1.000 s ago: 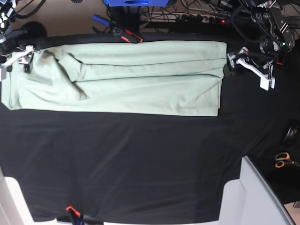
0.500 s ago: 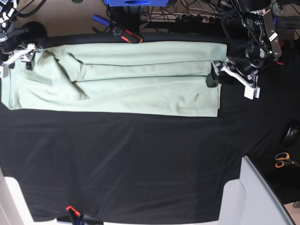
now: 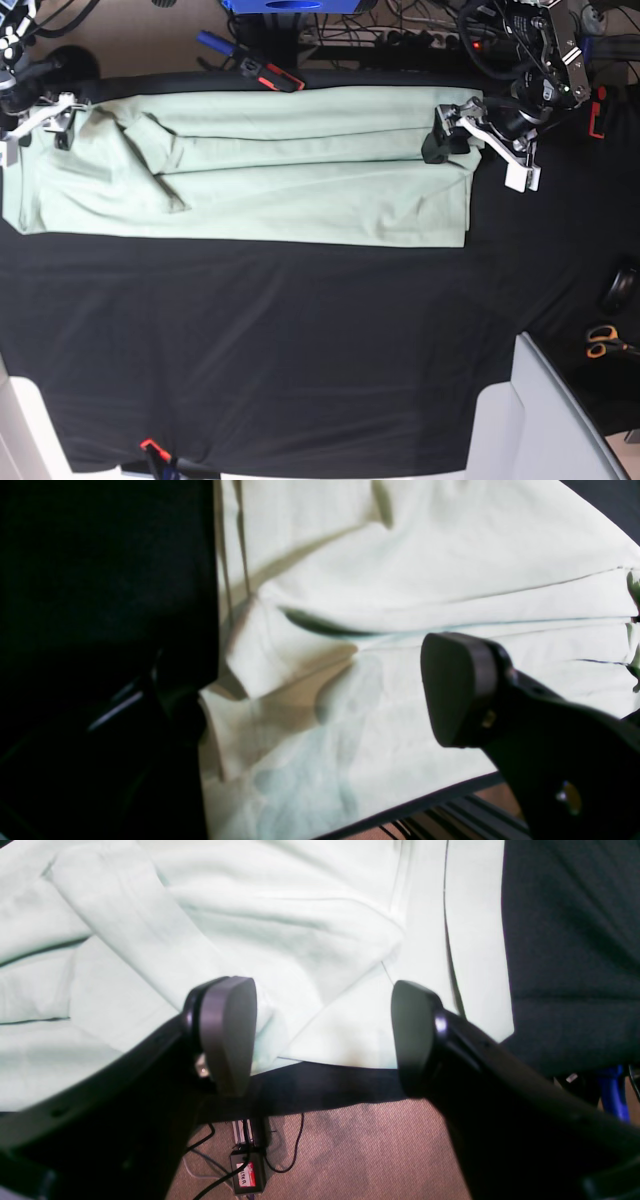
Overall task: Fold the T-shirt properly
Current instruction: 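Lift the grasped strip end with the left gripper toward the right gripper, then fold the strip end over the shirt body toward the right gripper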
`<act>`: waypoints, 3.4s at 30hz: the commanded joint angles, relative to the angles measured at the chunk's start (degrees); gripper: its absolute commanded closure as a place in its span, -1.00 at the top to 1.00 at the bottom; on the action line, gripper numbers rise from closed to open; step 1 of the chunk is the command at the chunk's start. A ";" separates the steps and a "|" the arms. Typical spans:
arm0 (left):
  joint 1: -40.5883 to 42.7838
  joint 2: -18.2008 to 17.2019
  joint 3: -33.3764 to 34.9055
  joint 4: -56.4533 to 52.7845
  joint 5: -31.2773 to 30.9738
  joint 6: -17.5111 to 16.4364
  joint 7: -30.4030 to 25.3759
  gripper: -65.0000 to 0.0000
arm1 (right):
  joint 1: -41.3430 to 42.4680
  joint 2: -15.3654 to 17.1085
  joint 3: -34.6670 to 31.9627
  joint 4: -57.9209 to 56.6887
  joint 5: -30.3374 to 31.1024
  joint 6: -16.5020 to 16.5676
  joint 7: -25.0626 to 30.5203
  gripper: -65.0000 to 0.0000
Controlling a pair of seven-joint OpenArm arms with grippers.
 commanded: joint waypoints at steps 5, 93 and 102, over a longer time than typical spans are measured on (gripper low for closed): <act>-1.86 1.04 0.16 -2.08 1.47 0.43 3.12 0.94 | -1.05 0.57 0.26 0.89 0.59 0.13 1.41 0.22; -0.36 5.96 28.47 30.89 1.56 34.72 14.99 -1.00 | -1.22 0.66 0.26 0.80 0.59 0.13 1.23 0.22; -5.28 3.32 38.05 30.53 1.56 47.82 15.17 -1.00 | -1.22 0.57 0.26 0.80 0.59 0.13 1.23 0.22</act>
